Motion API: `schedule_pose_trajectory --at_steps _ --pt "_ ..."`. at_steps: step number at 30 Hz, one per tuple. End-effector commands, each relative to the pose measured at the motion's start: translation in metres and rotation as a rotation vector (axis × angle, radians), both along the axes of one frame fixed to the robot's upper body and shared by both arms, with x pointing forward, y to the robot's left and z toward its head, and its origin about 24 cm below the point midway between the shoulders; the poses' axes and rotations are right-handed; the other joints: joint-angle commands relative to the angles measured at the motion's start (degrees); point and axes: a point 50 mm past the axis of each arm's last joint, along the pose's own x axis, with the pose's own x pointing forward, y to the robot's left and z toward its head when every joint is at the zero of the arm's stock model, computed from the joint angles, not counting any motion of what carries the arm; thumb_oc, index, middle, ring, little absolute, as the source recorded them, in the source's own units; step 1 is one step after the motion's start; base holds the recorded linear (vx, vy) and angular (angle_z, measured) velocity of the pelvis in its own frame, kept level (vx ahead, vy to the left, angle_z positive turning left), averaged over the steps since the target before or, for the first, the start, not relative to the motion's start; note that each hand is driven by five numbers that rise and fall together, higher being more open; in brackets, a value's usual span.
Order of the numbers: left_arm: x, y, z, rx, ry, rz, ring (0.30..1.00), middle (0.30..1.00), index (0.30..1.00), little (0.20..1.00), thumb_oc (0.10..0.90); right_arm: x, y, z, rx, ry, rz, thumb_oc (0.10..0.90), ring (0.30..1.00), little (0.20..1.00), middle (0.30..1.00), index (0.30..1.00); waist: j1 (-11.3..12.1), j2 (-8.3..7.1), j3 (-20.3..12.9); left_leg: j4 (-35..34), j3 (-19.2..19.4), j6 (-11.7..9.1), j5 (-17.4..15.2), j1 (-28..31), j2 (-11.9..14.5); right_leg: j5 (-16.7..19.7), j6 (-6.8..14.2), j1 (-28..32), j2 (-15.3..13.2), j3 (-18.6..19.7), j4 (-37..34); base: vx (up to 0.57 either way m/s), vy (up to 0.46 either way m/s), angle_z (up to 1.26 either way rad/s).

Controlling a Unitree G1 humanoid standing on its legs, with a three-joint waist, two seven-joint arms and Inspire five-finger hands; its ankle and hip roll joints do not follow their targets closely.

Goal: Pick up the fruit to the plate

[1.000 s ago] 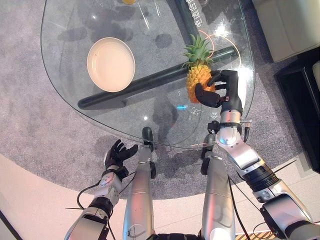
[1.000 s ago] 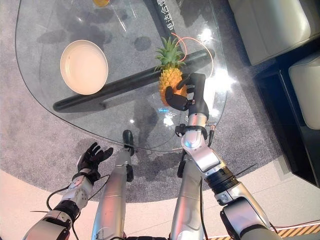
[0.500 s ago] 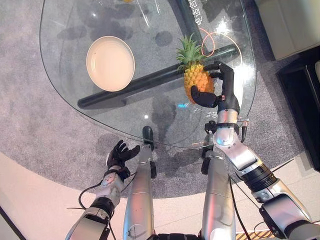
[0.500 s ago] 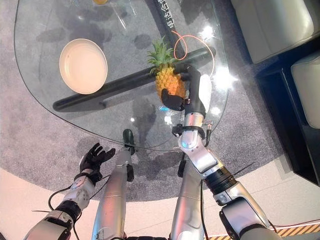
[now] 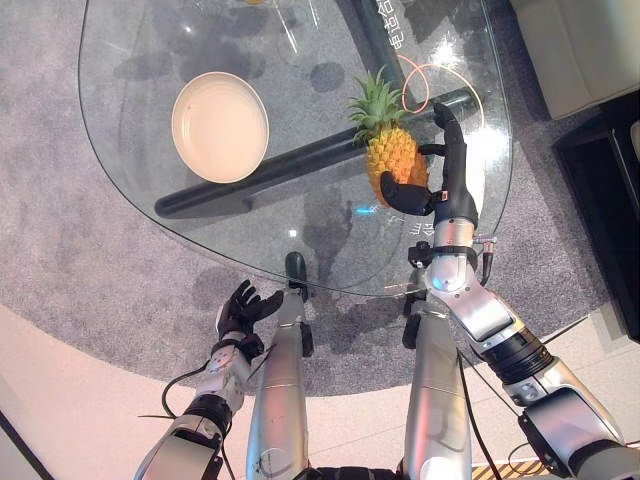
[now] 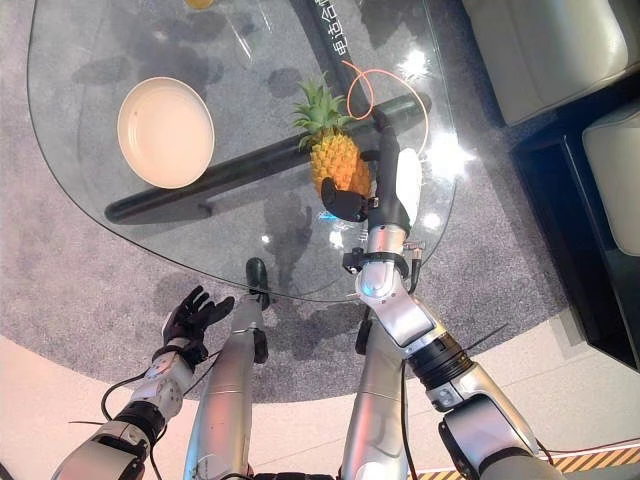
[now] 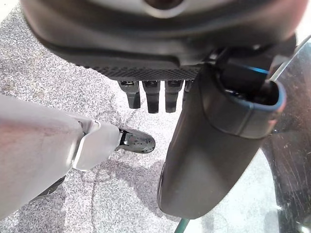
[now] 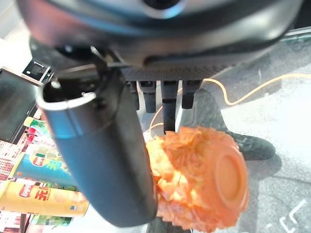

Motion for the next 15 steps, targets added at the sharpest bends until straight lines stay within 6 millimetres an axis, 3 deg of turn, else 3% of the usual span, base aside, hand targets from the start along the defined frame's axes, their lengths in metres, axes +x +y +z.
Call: schedule_pose_trajectory --at_steps 1,8,15 --pt "-0.007 0.012 -0.006 0.049 0.022 0.024 0.900 0.900 0.900 0.900 0.800 -0.003 0.012 0.008 -0.041 -0.042 0.030 0.800 0.900 0.900 0.900 0.900 0.85 1.10 -1.04 6.24 1.83 1.62 -5.15 -1.47 -1.40 6.55 -0.27 0.64 -0.25 -5.61 -8.11 0.00 0.000 0.00" --pt "-0.007 0.012 -0.005 0.051 0.024 0.023 0.900 0.900 0.900 0.900 0.800 -0.002 0.014 0.006 -0.097 -0.030 0.023 0.800 0.900 0.900 0.900 0.900 1.00 1.19 -1.04 6.30 1.87 1.61 -5.14 -1.52 -1.32 6.45 -0.32 0.57 -0.35 -5.62 -7.94 0.00 0.000 0.00" --pt "-0.007 0.011 -0.006 0.053 0.023 0.016 0.900 0.900 0.900 0.900 0.800 -0.007 0.017 0.024 -0.158 -0.169 -0.005 0.800 0.900 0.900 0.900 0.900 1.10 1.20 -1.04 6.39 1.71 1.64 -5.20 -1.55 -1.41 6.47 -0.15 0.56 -0.35 -5.72 -7.81 0.00 0.000 0.00"
